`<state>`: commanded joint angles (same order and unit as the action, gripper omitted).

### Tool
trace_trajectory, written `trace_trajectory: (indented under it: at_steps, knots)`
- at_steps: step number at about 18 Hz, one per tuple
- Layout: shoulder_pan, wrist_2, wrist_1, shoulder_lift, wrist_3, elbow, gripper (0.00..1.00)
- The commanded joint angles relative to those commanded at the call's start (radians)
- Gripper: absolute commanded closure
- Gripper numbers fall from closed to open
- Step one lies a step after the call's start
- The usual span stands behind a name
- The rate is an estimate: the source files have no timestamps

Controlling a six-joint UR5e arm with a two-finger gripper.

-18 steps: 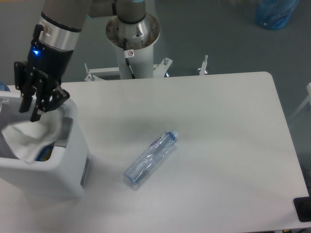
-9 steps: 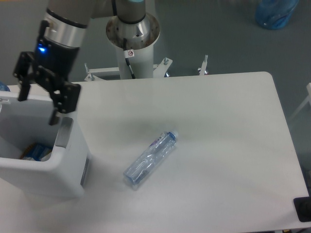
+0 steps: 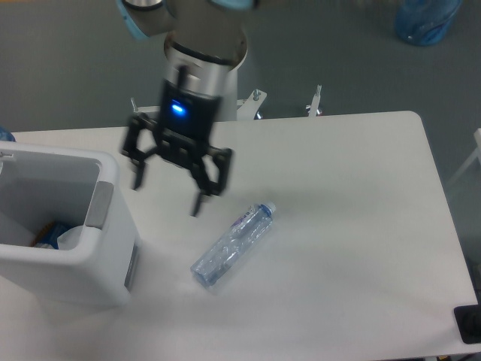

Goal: Place the trash in the trash can
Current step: 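Move the gripper down over the clear plastic water bottle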

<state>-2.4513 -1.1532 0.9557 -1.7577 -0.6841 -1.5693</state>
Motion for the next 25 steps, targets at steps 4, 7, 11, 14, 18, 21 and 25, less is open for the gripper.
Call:
trace_trajectory:
  at_steps: [4,7,11,14,18,21,25]
  knots:
    - [0.0,-0.117,0.02,-0.098,-0.035,-0.006,0.0]
    - [0.003,-0.181,0.08,-0.178,-0.077,-0.003,0.0]
    - [0.006,-0.189,0.084,-0.233,-0.141,-0.005,0.0]
    - [0.015,-0.189,0.084,-0.27,-0.161,0.002,0.0]
    - [0.06,-0.189,0.097,-0.292,-0.163,-0.003,0.0]
    - [0.077,-0.191,0.126,-0.304,-0.166,-0.006,0.0]
    - [0.1,-0.223,0.126,-0.328,-0.19,0.009,0.0]
